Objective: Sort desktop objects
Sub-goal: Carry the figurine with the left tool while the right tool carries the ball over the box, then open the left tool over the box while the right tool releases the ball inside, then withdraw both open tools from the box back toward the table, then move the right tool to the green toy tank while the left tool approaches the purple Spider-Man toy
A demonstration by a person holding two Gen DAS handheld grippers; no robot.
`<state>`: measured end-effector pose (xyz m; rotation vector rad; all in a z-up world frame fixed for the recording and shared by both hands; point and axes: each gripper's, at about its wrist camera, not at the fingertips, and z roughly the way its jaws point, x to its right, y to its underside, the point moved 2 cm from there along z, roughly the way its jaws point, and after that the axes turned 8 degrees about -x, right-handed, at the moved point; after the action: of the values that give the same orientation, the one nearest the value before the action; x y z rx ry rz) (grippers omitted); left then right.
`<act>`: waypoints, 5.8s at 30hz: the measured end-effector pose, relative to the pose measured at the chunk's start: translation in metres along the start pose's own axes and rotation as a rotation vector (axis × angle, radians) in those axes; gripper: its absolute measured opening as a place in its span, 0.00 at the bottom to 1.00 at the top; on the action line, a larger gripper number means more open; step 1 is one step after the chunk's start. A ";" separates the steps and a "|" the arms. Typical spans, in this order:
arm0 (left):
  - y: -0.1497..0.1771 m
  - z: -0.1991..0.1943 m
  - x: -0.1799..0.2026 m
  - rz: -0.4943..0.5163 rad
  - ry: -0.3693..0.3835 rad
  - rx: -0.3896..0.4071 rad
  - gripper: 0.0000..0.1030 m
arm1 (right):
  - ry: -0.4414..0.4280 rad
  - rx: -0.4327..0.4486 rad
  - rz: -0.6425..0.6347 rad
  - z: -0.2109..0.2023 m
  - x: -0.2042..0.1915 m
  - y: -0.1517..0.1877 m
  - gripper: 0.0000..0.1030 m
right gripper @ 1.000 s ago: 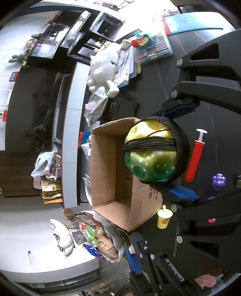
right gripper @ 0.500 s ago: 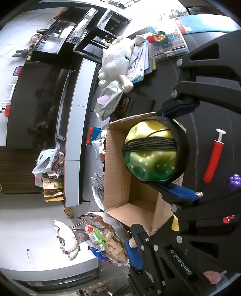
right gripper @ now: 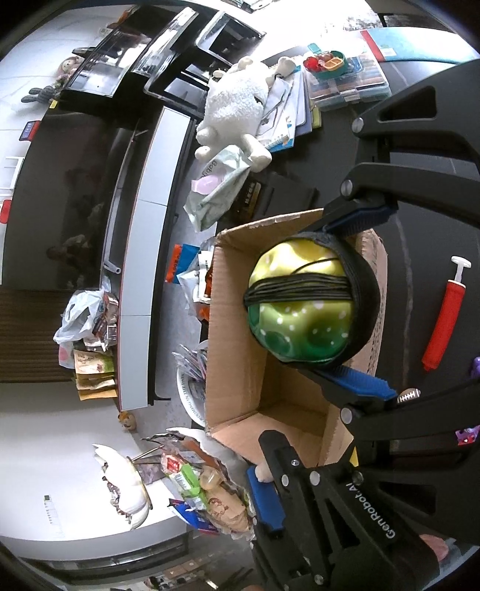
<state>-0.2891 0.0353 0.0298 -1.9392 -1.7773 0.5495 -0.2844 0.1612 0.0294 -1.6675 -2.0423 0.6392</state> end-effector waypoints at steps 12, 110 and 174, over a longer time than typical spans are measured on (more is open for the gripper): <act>-0.002 0.010 0.001 0.007 -0.008 -0.006 0.31 | 0.012 -0.021 0.005 0.013 0.005 -0.002 0.59; 0.074 -0.071 -0.023 -0.003 -0.013 0.096 0.99 | -0.014 0.070 0.047 -0.070 0.006 0.082 0.99; 0.200 -0.028 -0.013 -0.027 0.028 -0.116 0.99 | -0.047 -0.135 -0.024 -0.050 -0.041 0.227 0.89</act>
<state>-0.1108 0.0074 -0.0622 -1.9861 -1.8521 0.4169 -0.0687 0.1642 -0.0670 -1.7149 -2.1789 0.5478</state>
